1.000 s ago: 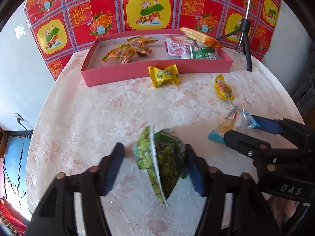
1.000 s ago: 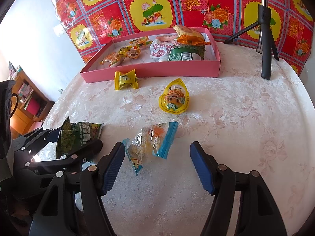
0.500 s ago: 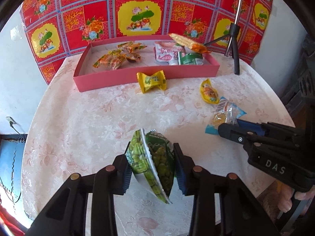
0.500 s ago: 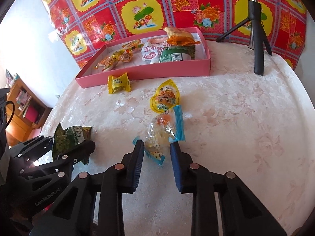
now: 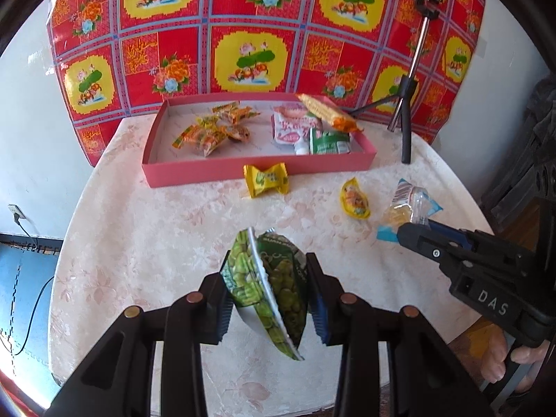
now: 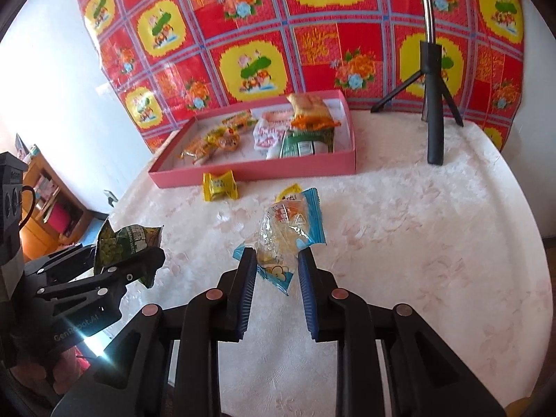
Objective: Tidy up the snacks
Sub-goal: 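Carry the clear packet into the box with the right tool while the left tool carries the green bag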
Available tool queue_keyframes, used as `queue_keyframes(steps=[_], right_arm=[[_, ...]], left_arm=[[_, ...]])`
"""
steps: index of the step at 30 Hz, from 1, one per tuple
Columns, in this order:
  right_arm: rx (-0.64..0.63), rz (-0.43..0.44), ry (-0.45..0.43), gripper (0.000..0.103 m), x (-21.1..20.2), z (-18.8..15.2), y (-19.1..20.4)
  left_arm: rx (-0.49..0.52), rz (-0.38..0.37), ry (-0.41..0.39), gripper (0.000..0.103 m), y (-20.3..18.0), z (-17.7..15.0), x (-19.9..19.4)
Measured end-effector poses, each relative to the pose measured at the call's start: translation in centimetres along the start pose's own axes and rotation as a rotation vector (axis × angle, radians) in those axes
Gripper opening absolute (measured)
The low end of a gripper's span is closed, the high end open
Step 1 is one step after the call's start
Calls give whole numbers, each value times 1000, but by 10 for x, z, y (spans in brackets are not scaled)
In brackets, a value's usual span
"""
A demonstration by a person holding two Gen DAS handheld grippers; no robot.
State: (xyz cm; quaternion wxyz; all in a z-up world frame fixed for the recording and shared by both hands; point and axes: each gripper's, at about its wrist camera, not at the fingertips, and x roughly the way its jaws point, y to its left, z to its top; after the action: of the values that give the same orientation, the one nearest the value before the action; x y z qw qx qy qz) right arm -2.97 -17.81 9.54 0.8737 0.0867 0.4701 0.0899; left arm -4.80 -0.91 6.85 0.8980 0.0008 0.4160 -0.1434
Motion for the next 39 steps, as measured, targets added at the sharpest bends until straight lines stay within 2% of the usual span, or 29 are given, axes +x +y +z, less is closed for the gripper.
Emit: queue_keyframes(steps=[9, 17, 31, 39], right_arm=[[-7, 43, -29, 26, -7, 19, 1], [-49, 58, -37, 26, 2, 43, 7], [-89, 117, 11, 26, 40, 86, 18], [-100, 162, 48, 26, 75, 104, 21]], left_arm=[[0, -8, -42, 39, 3, 25, -10], [-19, 6, -44, 39, 18, 49, 6], [-82, 34, -25, 39, 42, 93, 35], [-106, 61, 6, 39, 53, 110, 61]])
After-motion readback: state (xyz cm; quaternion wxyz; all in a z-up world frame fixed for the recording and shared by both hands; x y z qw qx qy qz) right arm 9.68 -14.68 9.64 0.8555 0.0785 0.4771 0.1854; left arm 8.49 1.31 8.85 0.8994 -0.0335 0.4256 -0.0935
